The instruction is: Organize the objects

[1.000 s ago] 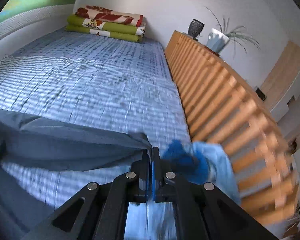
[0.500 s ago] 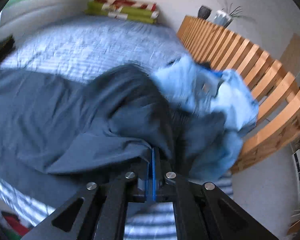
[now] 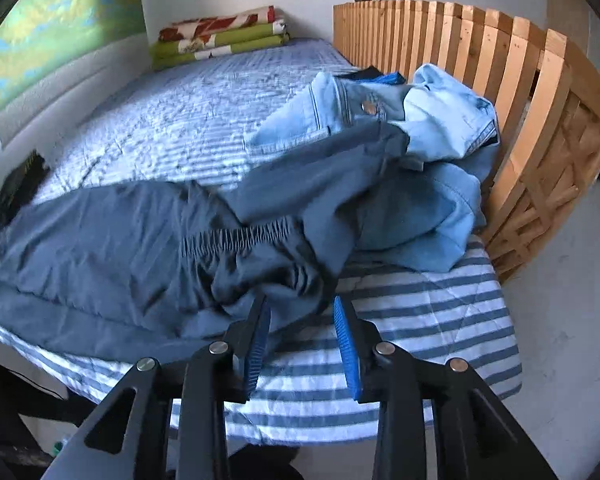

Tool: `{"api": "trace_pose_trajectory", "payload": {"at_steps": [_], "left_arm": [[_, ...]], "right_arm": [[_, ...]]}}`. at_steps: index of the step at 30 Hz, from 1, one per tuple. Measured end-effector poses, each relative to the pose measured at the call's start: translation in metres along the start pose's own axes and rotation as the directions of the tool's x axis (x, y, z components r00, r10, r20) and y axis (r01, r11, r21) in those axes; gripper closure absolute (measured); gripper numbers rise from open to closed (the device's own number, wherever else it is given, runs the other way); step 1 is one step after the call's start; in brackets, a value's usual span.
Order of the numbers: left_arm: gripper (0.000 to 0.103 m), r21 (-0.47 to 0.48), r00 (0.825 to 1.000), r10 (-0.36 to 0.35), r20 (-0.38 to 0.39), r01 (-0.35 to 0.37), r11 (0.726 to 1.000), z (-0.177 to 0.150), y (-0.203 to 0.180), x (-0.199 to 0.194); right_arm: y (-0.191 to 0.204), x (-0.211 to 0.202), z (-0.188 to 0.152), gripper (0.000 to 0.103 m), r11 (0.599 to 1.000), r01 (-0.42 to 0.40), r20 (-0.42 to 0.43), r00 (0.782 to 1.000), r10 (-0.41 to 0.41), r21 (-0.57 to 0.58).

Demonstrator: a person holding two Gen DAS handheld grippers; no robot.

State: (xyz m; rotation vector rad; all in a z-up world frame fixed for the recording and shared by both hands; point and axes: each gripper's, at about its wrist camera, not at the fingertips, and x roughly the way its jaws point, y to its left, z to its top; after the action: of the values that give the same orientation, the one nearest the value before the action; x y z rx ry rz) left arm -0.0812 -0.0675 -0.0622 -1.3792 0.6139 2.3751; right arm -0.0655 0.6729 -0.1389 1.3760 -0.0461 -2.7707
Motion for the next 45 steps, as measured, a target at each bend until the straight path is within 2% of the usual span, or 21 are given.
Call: {"api": "trace_pose_trajectory", "payload": {"at_steps": [3,8,11,13,15,17,19,21,25,26,27,29,31,33,35,36,37,38,41,43,45], "left_arm": [[0.092,0.007,0.997,-0.066,0.039,0.066,0.998,0.023,-0.023,0.002],[0.091,0.116,0.977,-0.202,0.075,0.193,0.974,0.057,-0.101,0.011],[0.074,0.174,0.945,-0.316,0.079,0.299,0.938,0.081,-0.150,0.015],[0.056,0.223,0.928,-0.365,0.073,0.342,0.913,0.101,-0.192,0.021],[0.055,0.269,0.916,-0.397,0.055,0.369,0.889,0.119,-0.229,0.028],[0.049,0.310,0.900,-0.435,0.029,0.406,0.860,0.139,-0.274,0.039],[0.040,0.335,0.890,-0.456,0.013,0.426,0.840,0.162,-0.316,0.051],[0.040,0.368,0.881,-0.474,0.006,0.439,0.820,0.183,-0.359,0.059],[0.038,0.416,0.870,-0.493,-0.010,0.452,0.789,0.209,-0.418,0.075],[0.038,0.427,0.875,-0.484,-0.020,0.445,0.787,0.213,-0.428,0.081],[0.038,0.433,0.876,-0.480,-0.039,0.448,0.783,0.218,-0.439,0.090],[0.044,0.425,0.884,-0.465,-0.048,0.439,0.791,0.221,-0.444,0.101],[0.063,0.411,0.899,-0.433,-0.064,0.419,0.809,0.224,-0.443,0.113],[0.063,0.394,0.897,-0.437,-0.071,0.427,0.814,0.226,-0.437,0.120],[0.062,0.384,0.900,-0.430,-0.066,0.421,0.822,0.227,-0.429,0.121],[0.062,0.374,0.901,-0.429,-0.067,0.421,0.826,0.228,-0.425,0.122],[0.060,0.360,0.896,-0.438,-0.072,0.432,0.827,0.229,-0.422,0.121],[0.058,0.333,0.881,-0.466,-0.087,0.466,0.819,0.231,-0.416,0.120],[0.036,0.242,0.827,-0.553,-0.104,0.560,0.792,0.236,-0.394,0.113],[0.022,0.154,0.779,-0.618,-0.105,0.626,0.764,0.243,-0.377,0.111],[0.022,0.089,0.766,-0.636,-0.095,0.643,0.761,0.250,-0.364,0.111]], "right_arm": [[0.002,0.009,0.018,0.069,0.998,0.061,0.015,0.998,-0.061,-0.002],[-0.005,0.046,0.042,0.067,0.988,-0.024,-0.060,0.998,0.034,0.150],[0.008,0.064,0.038,0.066,0.986,-0.090,-0.125,0.986,0.108,0.140],[0.016,0.069,0.032,0.064,0.991,-0.079,-0.144,0.985,0.094,0.105],[0.017,0.072,0.025,0.065,0.987,-0.103,-0.162,0.979,0.122,0.121],[0.014,0.067,0.020,0.069,0.981,-0.127,-0.142,0.979,0.148,0.149],[0.011,0.061,0.018,0.087,0.976,-0.142,-0.124,0.979,0.164,0.164],[0.005,0.053,0.016,0.094,0.967,-0.162,-0.099,0.978,0.184,0.196],[-0.002,0.042,0.024,0.092,0.970,-0.157,-0.050,0.984,0.169,0.187],[-0.005,0.042,0.026,0.088,0.977,-0.121,-0.044,0.991,0.130,0.175],[-0.007,0.045,0.028,0.075,0.979,-0.117,-0.051,0.991,0.127,0.169],[-0.013,0.052,0.030,0.068,0.979,-0.107,-0.064,0.991,0.119,0.172],[-0.017,0.062,0.032,0.068,0.980,-0.104,-0.090,0.989,0.120,0.171],[-0.018,0.072,0.030,0.068,0.971,-0.157,-0.127,0.975,0.181,0.180],[-0.011,0.080,0.025,0.077,0.970,-0.188,-0.157,0.965,0.212,0.157],[-0.008,0.080,0.023,0.092,0.968,-0.200,-0.161,0.961,0.223,0.149],[-0.006,0.081,0.021,0.097,0.966,-0.213,-0.169,0.957,0.237,0.149],[-0.003,0.079,0.019,0.098,0.963,-0.221,-0.169,0.954,0.246,0.152],[0.001,0.067,0.014,0.101,0.949,-0.266,-0.123,0.950,0.289,0.170],[0.007,0.058,0.013,0.101,0.923,-0.333,-0.073,0.933,0.352,0.193],[0.021,0.046,0.009,0.101,0.889,-0.414,-0.008,0.906,0.424,0.196]]}}
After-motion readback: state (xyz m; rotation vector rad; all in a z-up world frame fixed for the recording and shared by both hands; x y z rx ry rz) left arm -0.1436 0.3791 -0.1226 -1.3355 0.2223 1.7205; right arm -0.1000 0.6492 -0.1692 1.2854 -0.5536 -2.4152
